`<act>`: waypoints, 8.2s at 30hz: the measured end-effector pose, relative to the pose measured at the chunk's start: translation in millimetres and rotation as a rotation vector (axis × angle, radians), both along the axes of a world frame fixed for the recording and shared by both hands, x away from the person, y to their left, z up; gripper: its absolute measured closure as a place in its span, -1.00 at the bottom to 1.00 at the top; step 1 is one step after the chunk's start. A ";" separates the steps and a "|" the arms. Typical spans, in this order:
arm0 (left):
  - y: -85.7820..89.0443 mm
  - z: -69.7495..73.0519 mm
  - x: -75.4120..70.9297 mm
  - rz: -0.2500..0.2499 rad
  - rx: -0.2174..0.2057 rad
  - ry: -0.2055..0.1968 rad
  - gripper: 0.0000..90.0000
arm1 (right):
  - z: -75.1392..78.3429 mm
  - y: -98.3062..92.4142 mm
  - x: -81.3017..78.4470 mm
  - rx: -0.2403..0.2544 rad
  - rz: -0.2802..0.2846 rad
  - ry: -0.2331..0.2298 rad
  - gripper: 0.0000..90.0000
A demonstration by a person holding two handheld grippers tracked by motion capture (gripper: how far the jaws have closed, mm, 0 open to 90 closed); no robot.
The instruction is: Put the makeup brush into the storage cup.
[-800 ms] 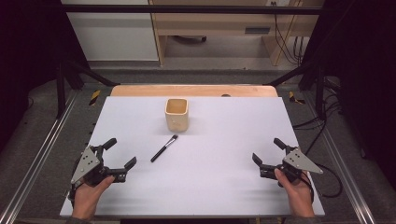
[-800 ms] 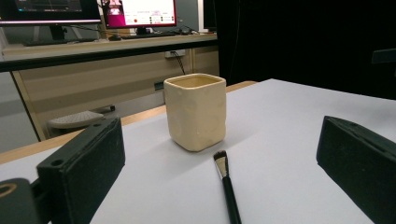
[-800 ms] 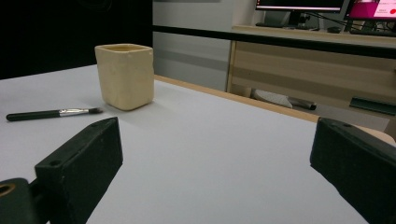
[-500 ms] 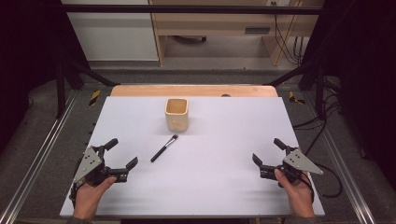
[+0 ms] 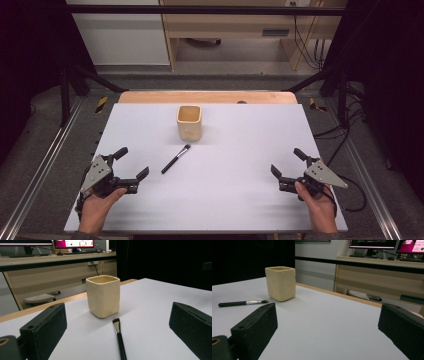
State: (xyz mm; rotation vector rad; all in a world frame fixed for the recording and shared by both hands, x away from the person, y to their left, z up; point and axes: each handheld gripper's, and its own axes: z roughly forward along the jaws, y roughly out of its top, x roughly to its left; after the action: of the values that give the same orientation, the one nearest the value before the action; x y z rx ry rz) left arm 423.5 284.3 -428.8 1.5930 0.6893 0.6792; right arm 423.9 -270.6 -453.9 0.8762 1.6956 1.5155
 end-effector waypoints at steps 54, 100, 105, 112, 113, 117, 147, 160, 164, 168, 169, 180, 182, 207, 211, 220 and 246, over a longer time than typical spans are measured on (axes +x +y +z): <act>-93.5 34.4 82.6 -0.078 0.509 0.422 -0.93 | 2.2 1.7 -2.6 0.010 0.009 -0.007 -0.94; -105.7 0.6 112.3 -0.041 0.642 0.570 -0.90 | 2.5 0.8 -2.5 0.011 0.007 -0.008 -0.94; -107.3 -1.8 111.4 -0.045 0.651 0.575 -0.90 | 2.5 -0.3 -2.4 0.020 0.006 -0.009 -0.94; -109.4 -4.8 111.6 -0.051 0.662 0.581 -0.90 | 2.6 -0.3 -2.6 0.022 0.004 -0.009 -0.94; -109.6 -5.0 111.7 -0.051 0.662 0.580 -0.90 | 2.5 -0.2 -2.6 0.022 0.004 -0.008 -0.94; -109.9 -6.3 111.7 -0.049 0.665 0.583 -0.90 | 2.5 -0.1 -2.5 0.022 0.004 -0.007 -0.94; -111.9 -14.4 107.8 -0.058 0.724 0.638 -0.74 | 3.1 -0.9 -3.2 0.021 0.003 -0.008 -0.94; -111.9 -15.8 109.1 -0.043 0.766 0.643 -0.32 | 3.1 -0.9 -3.0 0.019 0.003 -0.009 -0.94; -110.9 -15.7 109.9 -0.033 0.766 0.641 -0.21 | 3.0 -1.0 -2.8 0.017 0.003 -0.009 -0.94; -111.1 -15.2 109.9 -0.037 0.758 0.646 -0.09 | 2.9 -0.8 -2.7 0.018 0.004 -0.009 -0.94; -111.2 -15.1 109.8 -0.039 0.761 0.647 -0.07 | 2.9 -0.7 -2.8 0.018 0.004 -0.007 -0.94; -115.6 -16.1 108.9 -0.049 0.775 0.672 0.28 | 2.9 -0.5 -2.8 0.015 0.004 -0.006 -0.94; -115.8 -16.0 109.1 -0.050 0.782 0.679 0.32 | 2.8 -0.4 -2.7 0.015 0.004 -0.008 -0.94; -116.7 -16.3 109.7 -0.057 0.795 0.699 0.61 | 2.7 0.8 -2.6 0.013 0.005 -0.002 -0.94; -117.3 -17.3 109.7 -0.056 0.795 0.699 0.62 | 2.7 0.9 -2.5 0.009 0.007 -0.003 -0.94; -117.6 -17.2 109.7 -0.059 0.794 0.701 0.66 | 2.5 1.2 -2.5 0.009 0.008 -0.001 -0.94; -122.5 -19.0 116.7 -0.055 0.800 0.708 0.69 | 2.4 1.1 -2.4 0.012 0.008 0.001 -0.94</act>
State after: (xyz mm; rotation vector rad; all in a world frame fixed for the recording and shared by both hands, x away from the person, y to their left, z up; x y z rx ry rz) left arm 540.2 161.8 -447.7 2.6419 0.9350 0.3373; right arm 421.5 -269.5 -451.5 0.8772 1.6944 1.5319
